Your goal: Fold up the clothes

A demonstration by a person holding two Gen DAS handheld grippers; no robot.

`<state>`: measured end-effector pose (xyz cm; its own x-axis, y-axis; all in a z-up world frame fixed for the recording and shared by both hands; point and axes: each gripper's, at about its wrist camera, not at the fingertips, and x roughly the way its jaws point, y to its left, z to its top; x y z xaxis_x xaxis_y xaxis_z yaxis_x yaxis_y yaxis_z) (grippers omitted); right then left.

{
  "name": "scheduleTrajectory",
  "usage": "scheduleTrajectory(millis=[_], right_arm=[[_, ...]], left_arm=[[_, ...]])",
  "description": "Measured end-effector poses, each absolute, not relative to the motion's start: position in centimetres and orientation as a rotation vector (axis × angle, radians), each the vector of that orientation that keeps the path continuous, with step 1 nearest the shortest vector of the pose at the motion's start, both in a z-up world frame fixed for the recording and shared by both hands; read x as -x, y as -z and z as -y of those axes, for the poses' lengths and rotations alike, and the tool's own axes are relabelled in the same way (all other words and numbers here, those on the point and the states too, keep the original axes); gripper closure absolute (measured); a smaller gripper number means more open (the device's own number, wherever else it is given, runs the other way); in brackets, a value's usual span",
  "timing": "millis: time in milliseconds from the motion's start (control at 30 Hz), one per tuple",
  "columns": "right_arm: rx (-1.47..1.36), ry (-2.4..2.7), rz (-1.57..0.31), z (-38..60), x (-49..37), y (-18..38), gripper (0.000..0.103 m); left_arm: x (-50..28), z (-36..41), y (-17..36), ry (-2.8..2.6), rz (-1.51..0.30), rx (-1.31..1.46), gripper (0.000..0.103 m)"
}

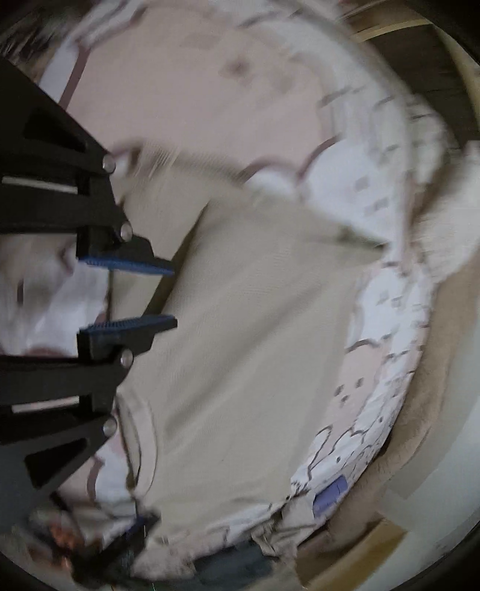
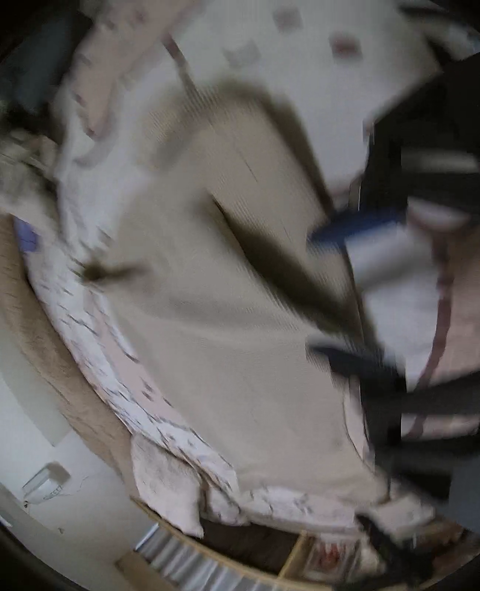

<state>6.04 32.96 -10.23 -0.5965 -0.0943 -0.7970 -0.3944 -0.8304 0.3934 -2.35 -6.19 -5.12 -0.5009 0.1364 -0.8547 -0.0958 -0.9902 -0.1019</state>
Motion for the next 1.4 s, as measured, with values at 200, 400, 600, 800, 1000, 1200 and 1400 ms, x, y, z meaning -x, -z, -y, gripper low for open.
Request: scheduleTrajectory(millis=[200, 400, 600, 800, 1000, 1200, 1400], right_arm=[[0.971, -2.673, -0.599, -36.9, -4.4, 2.0, 0.032], [0.999, -2.804, -0.579, -38.6, 9.5, -0.3, 0.061], [1.331, -2.635, -0.652, -39.4, 22.7, 6.8, 0.081], [1.442, -2.385, -0.669, -43.8, 22.6, 14.1, 0.102], [1.299, -2.362, -0.791, -48.2, 15.6, 13.1, 0.103], [1.150, -2.468, -0.526, -43.8, 16.8, 7.6, 0.103], [1.418, -2.404, -0.475, -42.1, 22.8, 12.0, 0.103]], left_arm=[[6.8, 4.6, 2.8, -2.669, -0.034, 1.252, 0.051], [17.1, 2.8, 6.2, -2.660, 0.032, 1.330, 0.051], [24.4, 3.4, 11.3, -2.701, 0.121, 1.436, 0.051], [24.6, 2.4, 15.2, -2.753, -0.030, 1.434, 0.050], [23.9, 2.4, 15.2, -2.778, -0.025, 1.383, 0.050], [24.2, 2.4, 15.4, -2.787, -0.026, 1.373, 0.050], [24.0, 2.5, 15.4, -2.786, -0.012, 1.360, 0.050]])
